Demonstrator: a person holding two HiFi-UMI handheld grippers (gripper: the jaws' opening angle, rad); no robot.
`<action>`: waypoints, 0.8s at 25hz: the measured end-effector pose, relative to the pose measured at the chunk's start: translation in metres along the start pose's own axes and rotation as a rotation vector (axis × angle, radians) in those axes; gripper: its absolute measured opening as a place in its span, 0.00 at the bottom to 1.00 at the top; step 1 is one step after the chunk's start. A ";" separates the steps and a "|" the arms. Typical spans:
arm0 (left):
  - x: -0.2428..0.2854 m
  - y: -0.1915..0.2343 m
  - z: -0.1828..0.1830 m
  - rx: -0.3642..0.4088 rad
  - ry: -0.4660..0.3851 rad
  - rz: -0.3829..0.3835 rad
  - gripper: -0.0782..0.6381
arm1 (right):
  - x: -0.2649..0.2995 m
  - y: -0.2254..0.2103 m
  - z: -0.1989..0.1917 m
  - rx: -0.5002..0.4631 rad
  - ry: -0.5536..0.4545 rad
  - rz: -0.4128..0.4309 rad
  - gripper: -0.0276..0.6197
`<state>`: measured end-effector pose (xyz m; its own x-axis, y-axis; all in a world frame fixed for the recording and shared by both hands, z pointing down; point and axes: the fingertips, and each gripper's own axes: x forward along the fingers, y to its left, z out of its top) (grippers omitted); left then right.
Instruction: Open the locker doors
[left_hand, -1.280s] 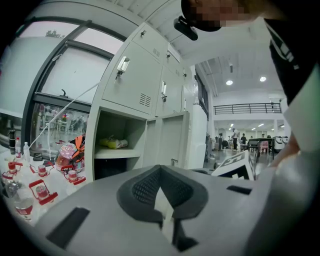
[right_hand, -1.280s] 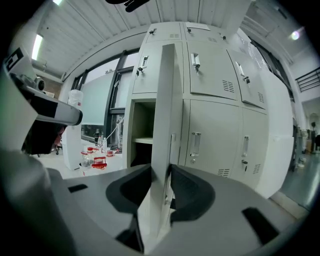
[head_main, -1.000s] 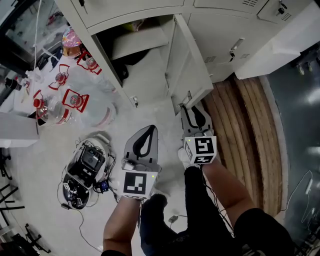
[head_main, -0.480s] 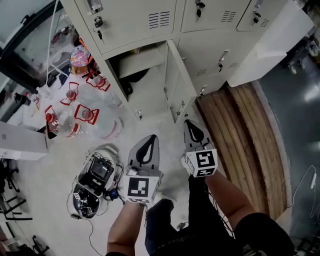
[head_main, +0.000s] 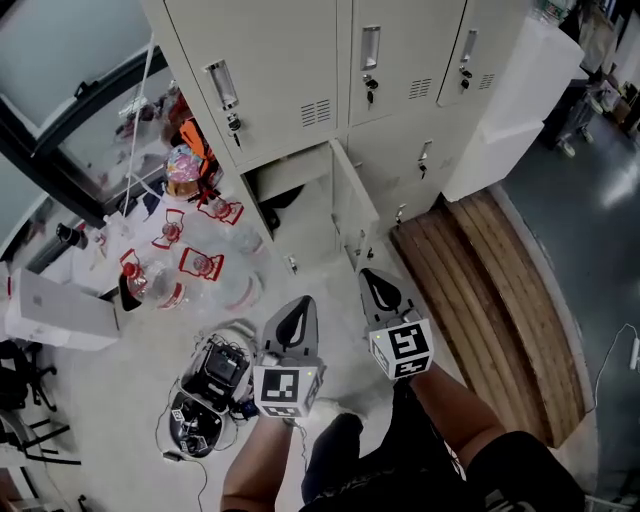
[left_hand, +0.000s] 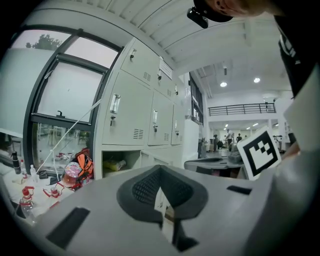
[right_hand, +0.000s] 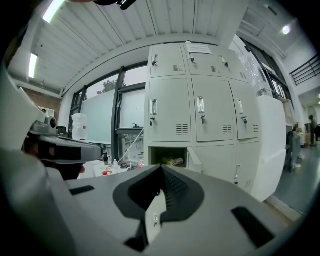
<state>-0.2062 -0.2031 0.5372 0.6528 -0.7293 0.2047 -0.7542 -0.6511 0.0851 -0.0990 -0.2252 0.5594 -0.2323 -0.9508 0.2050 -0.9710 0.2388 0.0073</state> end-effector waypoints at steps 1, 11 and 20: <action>-0.005 -0.001 0.004 -0.005 -0.001 0.006 0.11 | -0.005 0.002 0.005 0.002 0.004 0.004 0.04; -0.049 -0.044 0.037 -0.046 -0.025 0.151 0.11 | -0.060 -0.005 0.051 -0.001 0.014 0.114 0.04; -0.070 -0.121 0.045 -0.058 -0.025 0.277 0.11 | -0.132 -0.033 0.059 -0.039 0.005 0.238 0.04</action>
<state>-0.1576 -0.0827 0.4683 0.4218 -0.8834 0.2039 -0.9066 -0.4133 0.0851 -0.0392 -0.1194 0.4747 -0.4543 -0.8656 0.2105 -0.8859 0.4639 -0.0042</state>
